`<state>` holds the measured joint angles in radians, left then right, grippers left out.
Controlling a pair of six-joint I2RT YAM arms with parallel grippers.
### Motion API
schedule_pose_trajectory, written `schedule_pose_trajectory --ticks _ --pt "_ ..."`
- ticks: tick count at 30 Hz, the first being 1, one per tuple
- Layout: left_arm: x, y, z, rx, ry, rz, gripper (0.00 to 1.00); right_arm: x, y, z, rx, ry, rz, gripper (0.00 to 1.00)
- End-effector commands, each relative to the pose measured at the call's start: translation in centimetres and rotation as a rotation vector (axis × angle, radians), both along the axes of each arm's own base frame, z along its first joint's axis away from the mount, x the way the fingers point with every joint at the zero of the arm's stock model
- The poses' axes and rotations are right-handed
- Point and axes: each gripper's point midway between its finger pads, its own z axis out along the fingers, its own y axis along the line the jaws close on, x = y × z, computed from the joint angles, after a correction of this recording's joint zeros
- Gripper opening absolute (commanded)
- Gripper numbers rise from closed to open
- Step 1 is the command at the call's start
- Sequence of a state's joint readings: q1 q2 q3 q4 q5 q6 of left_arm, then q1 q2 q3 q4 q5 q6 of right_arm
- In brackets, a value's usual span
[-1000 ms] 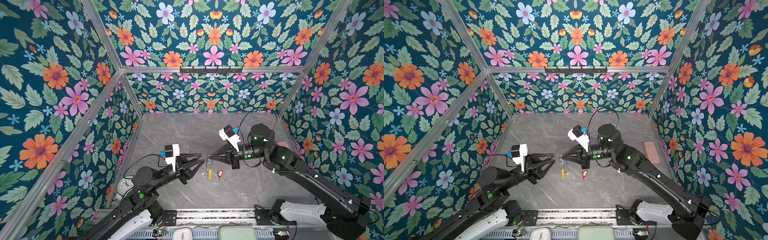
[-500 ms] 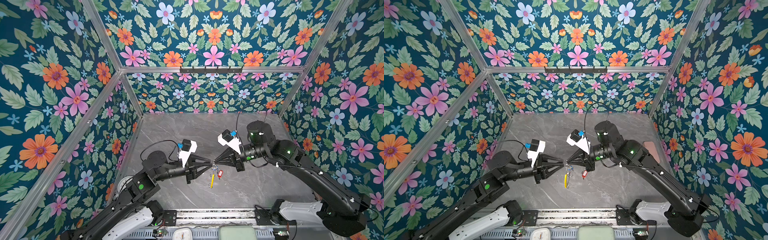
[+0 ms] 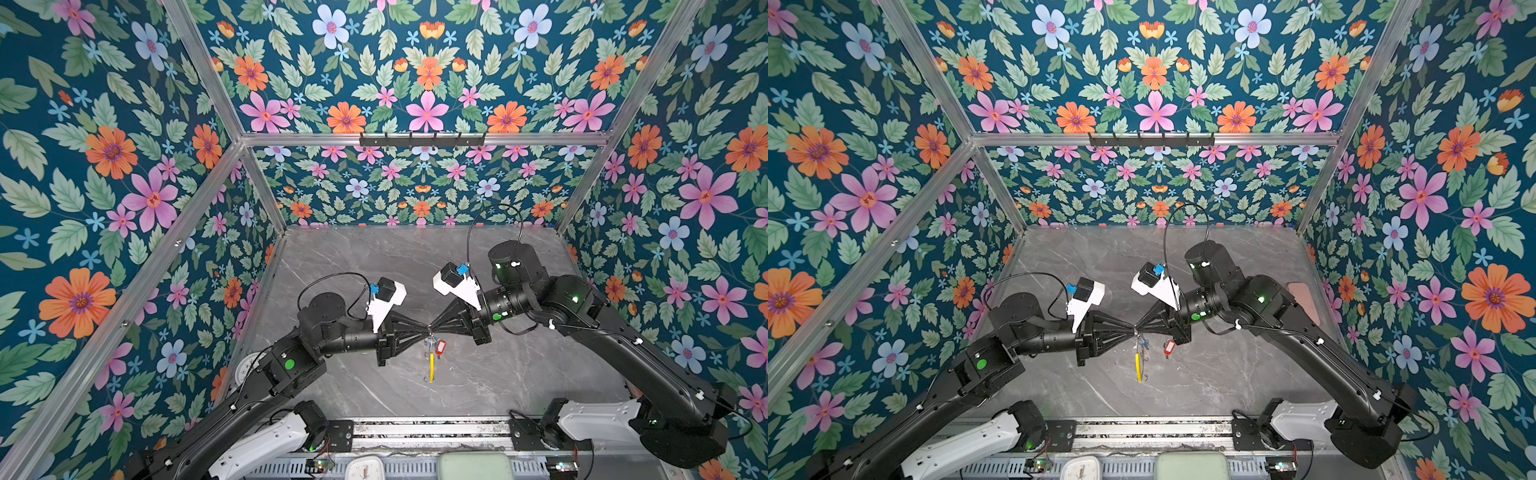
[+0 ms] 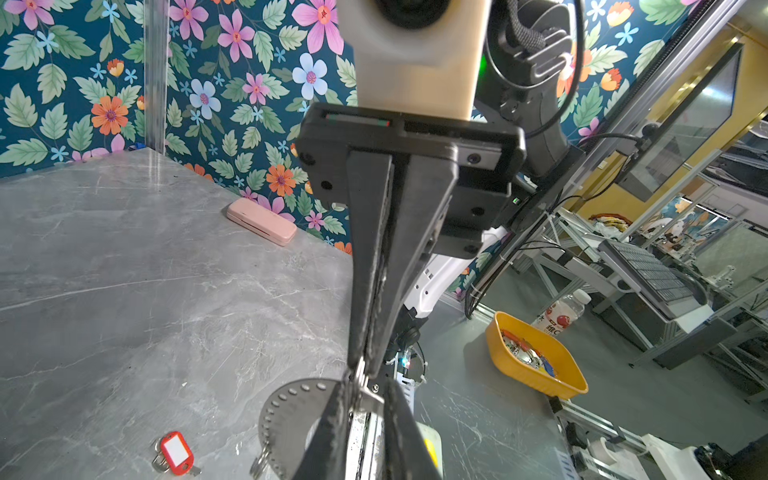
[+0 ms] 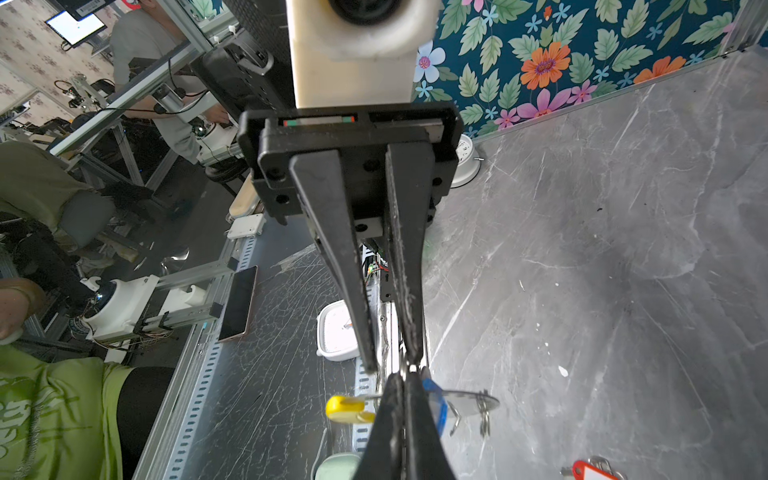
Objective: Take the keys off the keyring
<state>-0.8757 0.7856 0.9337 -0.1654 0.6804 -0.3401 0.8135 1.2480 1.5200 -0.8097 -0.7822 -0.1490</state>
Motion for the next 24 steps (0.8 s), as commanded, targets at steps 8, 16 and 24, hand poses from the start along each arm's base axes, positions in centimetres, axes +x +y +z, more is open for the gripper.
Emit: schedule_pose_trajectory --ticks 8,16,24 --pt "-0.43 -0.18 0.11 0.0 -0.008 -0.039 0.19 -0.14 0.29 0.49 0.024 -0.008 0.02 0.0" --pt "-0.3 -0.22 0.23 -0.009 -0.019 -0.034 0.11 -0.08 0.54 0.27 0.021 0.0 0.024 0.0" --pt "-0.45 -0.44 0.15 -0.018 -0.01 -0.051 0.02 0.17 0.77 0.42 0.025 -0.007 0.017 0.0"
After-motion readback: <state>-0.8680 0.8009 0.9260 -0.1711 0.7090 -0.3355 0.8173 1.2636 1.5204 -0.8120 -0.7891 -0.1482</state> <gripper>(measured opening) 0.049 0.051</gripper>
